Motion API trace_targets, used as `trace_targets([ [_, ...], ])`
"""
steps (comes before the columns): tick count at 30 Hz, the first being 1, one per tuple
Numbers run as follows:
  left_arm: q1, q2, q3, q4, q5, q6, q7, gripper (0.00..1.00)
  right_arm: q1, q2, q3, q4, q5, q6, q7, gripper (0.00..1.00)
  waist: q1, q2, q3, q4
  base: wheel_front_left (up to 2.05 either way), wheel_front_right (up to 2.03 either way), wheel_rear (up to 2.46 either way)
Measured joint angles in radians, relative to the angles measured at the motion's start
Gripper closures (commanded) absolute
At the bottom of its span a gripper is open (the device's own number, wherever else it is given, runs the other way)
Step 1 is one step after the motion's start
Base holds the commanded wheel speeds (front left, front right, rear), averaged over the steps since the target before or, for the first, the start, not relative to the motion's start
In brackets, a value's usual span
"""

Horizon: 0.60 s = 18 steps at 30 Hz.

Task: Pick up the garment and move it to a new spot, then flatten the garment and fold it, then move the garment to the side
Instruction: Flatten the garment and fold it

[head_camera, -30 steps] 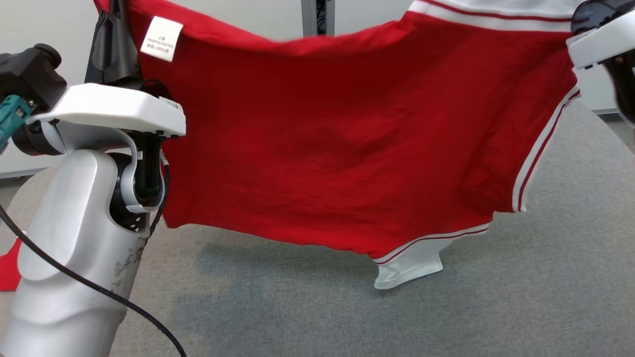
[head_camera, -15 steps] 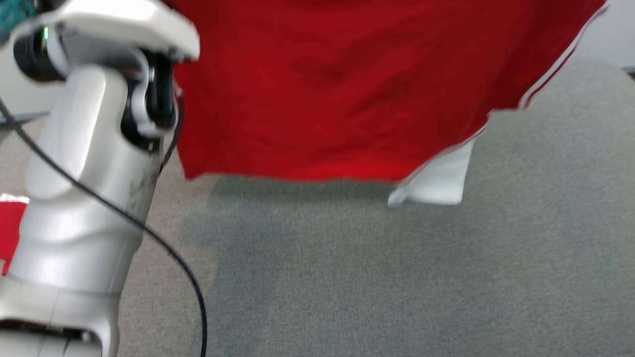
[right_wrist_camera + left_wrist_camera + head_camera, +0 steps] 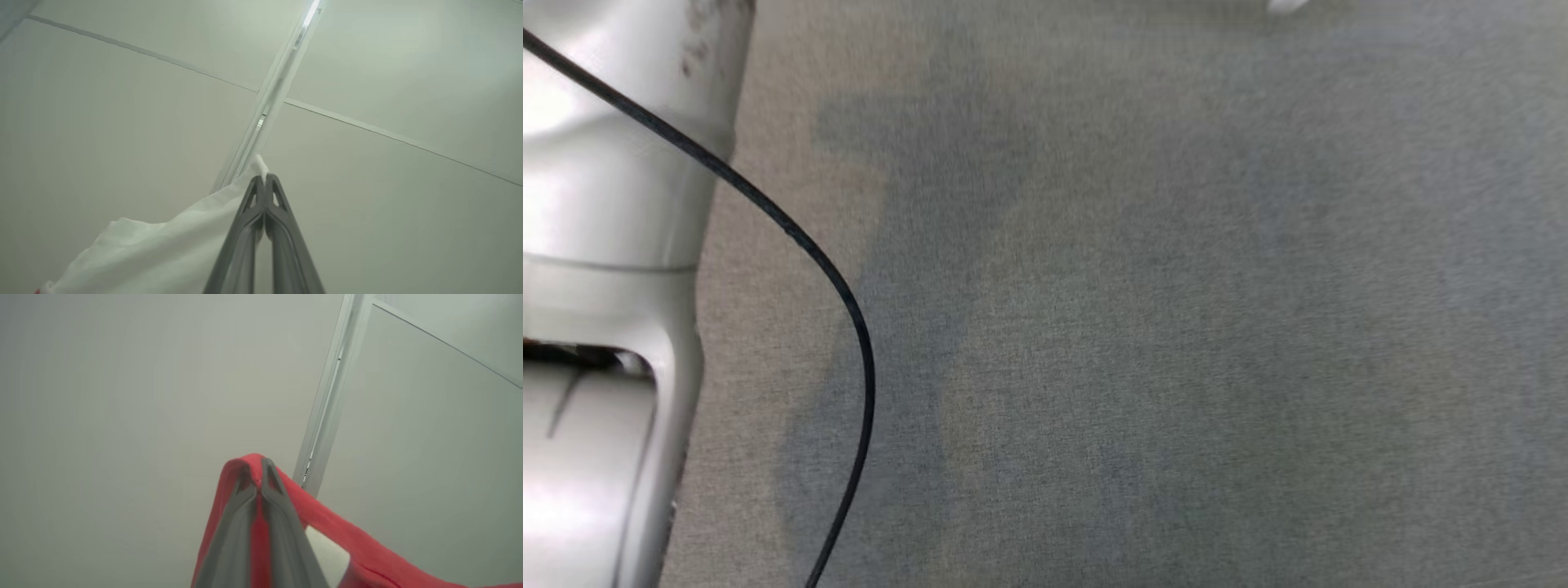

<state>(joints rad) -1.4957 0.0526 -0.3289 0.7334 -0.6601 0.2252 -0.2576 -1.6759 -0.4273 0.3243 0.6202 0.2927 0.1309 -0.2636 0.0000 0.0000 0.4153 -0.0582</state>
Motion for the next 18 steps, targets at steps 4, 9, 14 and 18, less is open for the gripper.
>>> trace_targets([
  [4, -0.055, -0.002, 0.058, -0.090, 0.066, -0.008, -0.007, 1.00, 0.042, 0.043, -0.073, -0.169, -0.153, 0.000, -0.001, 1.00, 0.0000, 0.0000, 0.076, 0.005, 0.00, 0.00, 0.00],
  [9, 0.077, -0.003, 0.059, -0.089, 0.067, -0.032, -0.006, 1.00, 0.217, 0.074, -0.108, -0.151, -0.151, 0.000, -0.001, 1.00, 0.0001, 0.0000, 0.151, 0.010, 0.00, 0.00, 0.00],
  [14, 0.125, -0.005, 0.049, -0.048, 0.084, -0.046, -0.006, 1.00, 0.296, 0.085, -0.140, -0.135, -0.113, 0.000, -0.001, 1.00, 0.0001, 0.0000, 0.193, 0.011, 0.00, 0.00, 0.00],
  [18, 0.171, -0.003, 0.049, -0.017, 0.107, -0.058, -0.006, 1.00, 0.370, 0.098, -0.119, -0.137, -0.067, 0.000, -0.001, 1.00, 0.0001, 0.0000, 0.201, 0.011, 0.00, 0.00, 0.00],
])
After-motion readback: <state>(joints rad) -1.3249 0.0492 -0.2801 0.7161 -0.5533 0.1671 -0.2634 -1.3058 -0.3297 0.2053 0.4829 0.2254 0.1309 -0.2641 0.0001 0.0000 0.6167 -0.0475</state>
